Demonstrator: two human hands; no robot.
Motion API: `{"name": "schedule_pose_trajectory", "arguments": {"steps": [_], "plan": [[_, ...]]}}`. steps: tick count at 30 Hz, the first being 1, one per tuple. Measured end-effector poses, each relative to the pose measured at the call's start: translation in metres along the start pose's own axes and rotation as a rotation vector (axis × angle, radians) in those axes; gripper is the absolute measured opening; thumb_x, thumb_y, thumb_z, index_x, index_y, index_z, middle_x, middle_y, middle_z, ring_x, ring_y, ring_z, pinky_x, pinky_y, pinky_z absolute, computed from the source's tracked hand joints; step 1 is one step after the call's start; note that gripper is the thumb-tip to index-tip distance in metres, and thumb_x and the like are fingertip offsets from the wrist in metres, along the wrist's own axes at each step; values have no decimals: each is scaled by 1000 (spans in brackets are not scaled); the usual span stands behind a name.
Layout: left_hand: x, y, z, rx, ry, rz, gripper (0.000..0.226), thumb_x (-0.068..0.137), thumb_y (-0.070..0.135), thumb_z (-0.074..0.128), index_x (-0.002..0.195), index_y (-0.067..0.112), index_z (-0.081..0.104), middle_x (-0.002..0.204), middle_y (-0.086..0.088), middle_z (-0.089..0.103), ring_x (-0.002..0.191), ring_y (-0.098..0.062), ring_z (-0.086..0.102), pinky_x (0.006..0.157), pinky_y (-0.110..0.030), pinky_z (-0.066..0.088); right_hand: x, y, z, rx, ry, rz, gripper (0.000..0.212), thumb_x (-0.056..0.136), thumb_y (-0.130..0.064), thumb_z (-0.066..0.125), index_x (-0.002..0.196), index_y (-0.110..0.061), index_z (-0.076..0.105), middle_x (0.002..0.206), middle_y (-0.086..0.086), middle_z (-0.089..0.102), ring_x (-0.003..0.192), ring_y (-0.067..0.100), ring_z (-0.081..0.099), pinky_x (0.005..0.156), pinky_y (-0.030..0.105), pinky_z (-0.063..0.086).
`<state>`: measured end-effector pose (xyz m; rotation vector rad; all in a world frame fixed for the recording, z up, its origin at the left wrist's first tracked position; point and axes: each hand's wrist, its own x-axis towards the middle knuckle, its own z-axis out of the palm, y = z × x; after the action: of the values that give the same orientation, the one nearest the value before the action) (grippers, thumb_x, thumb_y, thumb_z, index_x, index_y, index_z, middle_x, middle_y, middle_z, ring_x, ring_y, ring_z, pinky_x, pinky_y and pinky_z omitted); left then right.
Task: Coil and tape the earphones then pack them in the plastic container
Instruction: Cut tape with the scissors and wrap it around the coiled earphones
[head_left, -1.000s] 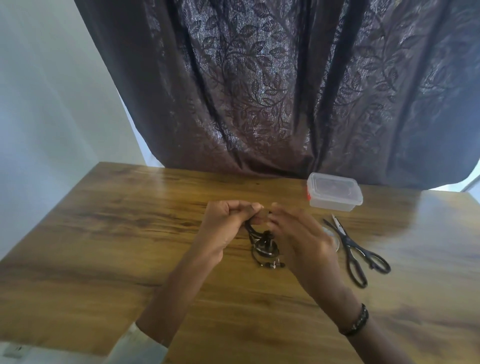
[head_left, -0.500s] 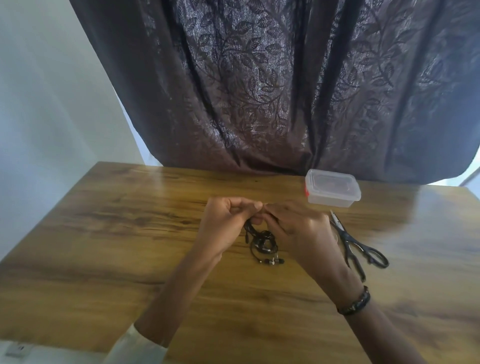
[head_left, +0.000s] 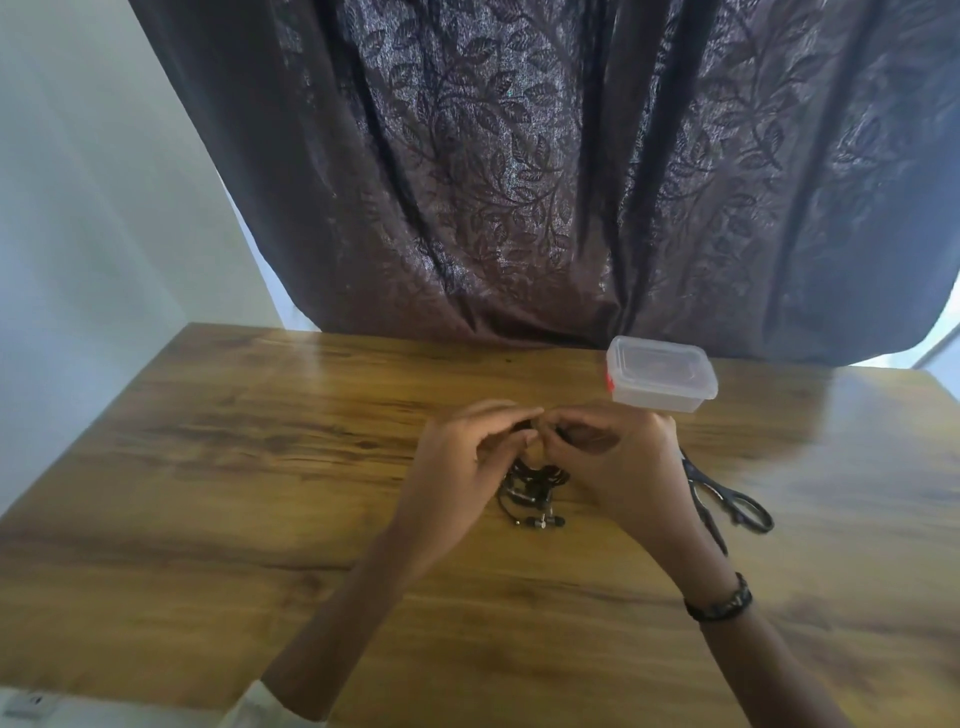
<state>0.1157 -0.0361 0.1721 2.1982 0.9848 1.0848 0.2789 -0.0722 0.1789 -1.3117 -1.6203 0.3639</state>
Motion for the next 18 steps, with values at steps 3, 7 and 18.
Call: {"name": "schedule_pose_trajectory", "arguments": {"steps": [3,7,18], "plan": [[4,-1,2,76,46,57,22,89,14,63,110,9,69,101,2,71,86,-3,65,74,-15,54,-1,-2,-1,74,-3,39,19,80,-6,74,87,-23,75,78,-15,73,69,0,70,63,14,56],[8,-2,4,145,40,93,20,92,18,58,107,8,68,95,0,69,77,-5,64,68,-20,54,-1,-1,-1,80,-17,89,21,81,-9,74,91,-27,74,80,-21,72,74,-5,69,67,7,51],[9,-10,10,-138,-28,-174,25,90,22,60,114,17,64,93,7,71,78,2,67,67,-14,54,4,4,-1,165,-37,226,17,80,-16,75,83,-33,72,76,-24,72,70,-5,68,64,5,49]]}}
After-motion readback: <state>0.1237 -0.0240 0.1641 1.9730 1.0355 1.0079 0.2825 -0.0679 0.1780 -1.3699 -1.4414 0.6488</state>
